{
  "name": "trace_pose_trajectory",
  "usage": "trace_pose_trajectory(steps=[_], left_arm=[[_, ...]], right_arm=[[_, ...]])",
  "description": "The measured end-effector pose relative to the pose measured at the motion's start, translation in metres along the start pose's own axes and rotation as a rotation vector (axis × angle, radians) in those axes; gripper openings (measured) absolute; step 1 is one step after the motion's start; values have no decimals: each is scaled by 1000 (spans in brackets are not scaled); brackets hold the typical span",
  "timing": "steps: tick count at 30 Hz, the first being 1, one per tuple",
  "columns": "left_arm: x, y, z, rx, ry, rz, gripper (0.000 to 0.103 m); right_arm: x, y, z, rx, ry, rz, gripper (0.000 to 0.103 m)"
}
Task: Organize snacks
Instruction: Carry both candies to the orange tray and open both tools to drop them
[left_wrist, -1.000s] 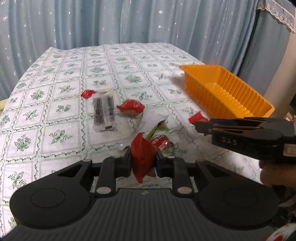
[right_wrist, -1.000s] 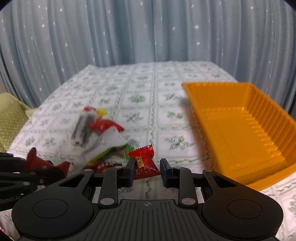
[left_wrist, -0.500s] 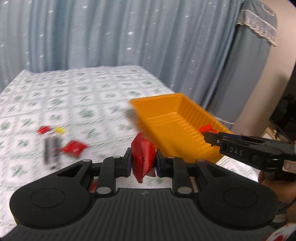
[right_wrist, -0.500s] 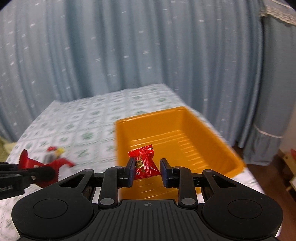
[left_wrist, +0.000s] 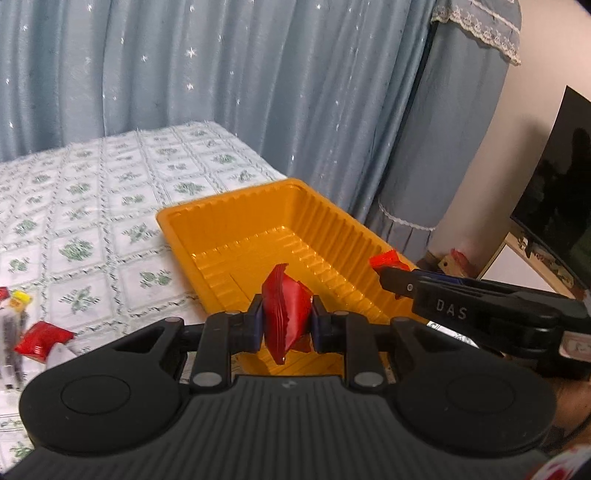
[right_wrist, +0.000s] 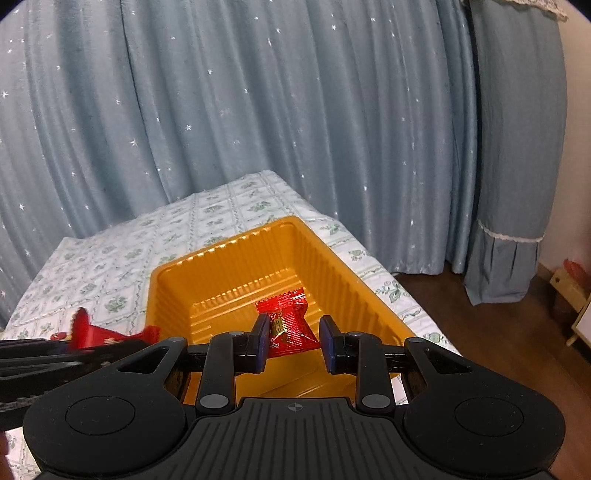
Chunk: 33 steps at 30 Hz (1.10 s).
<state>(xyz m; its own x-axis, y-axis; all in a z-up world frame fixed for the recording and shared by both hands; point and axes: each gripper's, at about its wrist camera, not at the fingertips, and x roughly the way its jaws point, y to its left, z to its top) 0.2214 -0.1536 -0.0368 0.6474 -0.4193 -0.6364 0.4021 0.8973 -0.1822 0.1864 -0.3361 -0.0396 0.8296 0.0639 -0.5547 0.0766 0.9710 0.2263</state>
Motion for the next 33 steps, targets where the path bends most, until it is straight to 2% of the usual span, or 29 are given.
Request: trace_pose_trajectory(steps=[5, 6, 7, 8, 15, 25, 26, 27, 29, 33], left_arm=[[19, 0, -3, 1, 22, -15, 23], [21, 0, -4, 2, 25, -13, 27], [22, 0, -5, 3, 25, -9, 37], [22, 1, -5, 3, 21, -5, 40], [1, 13, -7, -19, -26, 32, 42], [-19, 27, -10, -63, -45, 65, 44], [-20, 27, -10, -65, -46, 66, 46], [-21, 27, -11, -65, -48, 69, 47], [-24, 28, -12, -65, -49, 75, 50], [-31, 29, -17, -57, -49, 93, 51]], right_arm=[[5, -7, -2, 29, 14, -1, 29], [8, -6, -2, 31, 16, 0, 29], [9, -7, -3, 32, 19, 1, 29], [10, -7, -3, 33, 24, 2, 29], [13, -3, -5, 25, 31, 3, 29], [16, 3, -7, 10, 30, 33, 30], [16, 3, -7, 13, 28, 49, 33], [16, 4, -7, 15, 27, 56, 51], [15, 3, -8, 23, 12, 51, 79], [10, 2, -8, 40, -13, 65, 80]])
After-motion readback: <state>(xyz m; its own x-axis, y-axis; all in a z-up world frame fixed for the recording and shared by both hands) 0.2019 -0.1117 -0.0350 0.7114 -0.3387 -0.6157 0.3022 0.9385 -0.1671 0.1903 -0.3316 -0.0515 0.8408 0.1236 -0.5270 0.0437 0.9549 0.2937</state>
